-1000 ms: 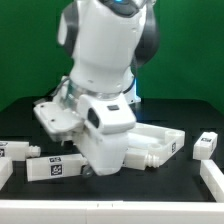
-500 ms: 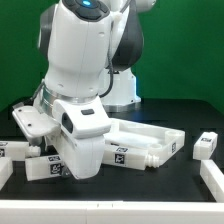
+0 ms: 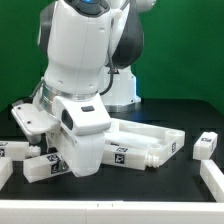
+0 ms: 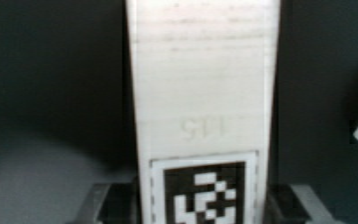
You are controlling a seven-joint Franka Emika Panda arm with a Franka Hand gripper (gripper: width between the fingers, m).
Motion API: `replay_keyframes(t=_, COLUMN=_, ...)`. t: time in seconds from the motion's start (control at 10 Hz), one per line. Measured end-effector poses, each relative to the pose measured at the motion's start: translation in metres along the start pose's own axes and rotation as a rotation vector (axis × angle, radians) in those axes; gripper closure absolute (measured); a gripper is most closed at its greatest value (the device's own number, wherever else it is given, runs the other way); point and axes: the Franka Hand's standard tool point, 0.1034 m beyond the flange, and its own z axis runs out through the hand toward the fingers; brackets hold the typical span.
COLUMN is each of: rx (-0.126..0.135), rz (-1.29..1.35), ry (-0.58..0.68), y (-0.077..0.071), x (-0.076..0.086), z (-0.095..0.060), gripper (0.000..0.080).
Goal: Assemble desk
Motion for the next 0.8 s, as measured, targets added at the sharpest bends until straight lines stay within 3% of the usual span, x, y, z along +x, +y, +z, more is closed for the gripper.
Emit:
replay_keyframes(t=0.1, rx=0.006, rz=-0.034, ry=0.0, y=-0.001, x=-0.001, z=-0.003, gripper=0.0506)
replay_keyframes(t=0.2, rx=0.032, rz=-0.142, ry=-0.003, y=-0.01, x=-0.004, z=-0.021, gripper=0.0506)
replay_keyframes(t=0.3, rx=0.035, rz=-0.251, ry=-0.016, y=-0.028, x=-0.007, z=-0.041, gripper=0.0513)
replay_keyframes(t=0.5, rx=0.053, rz=-0.396, ry=0.011, y=-0.089, x=0.001, z=-0.055, gripper=0.0513)
replay_keyframes(t=0.6, rx=0.044, rz=-0.425, ry=0.029, y=-0.102, x=0.001, z=-0.055, gripper=0.0513)
replay_keyframes(t=0.8, rx=0.048, rz=-0.509, ry=0.031, y=-0.101, x=0.001, z=-0.052, gripper=0.0513)
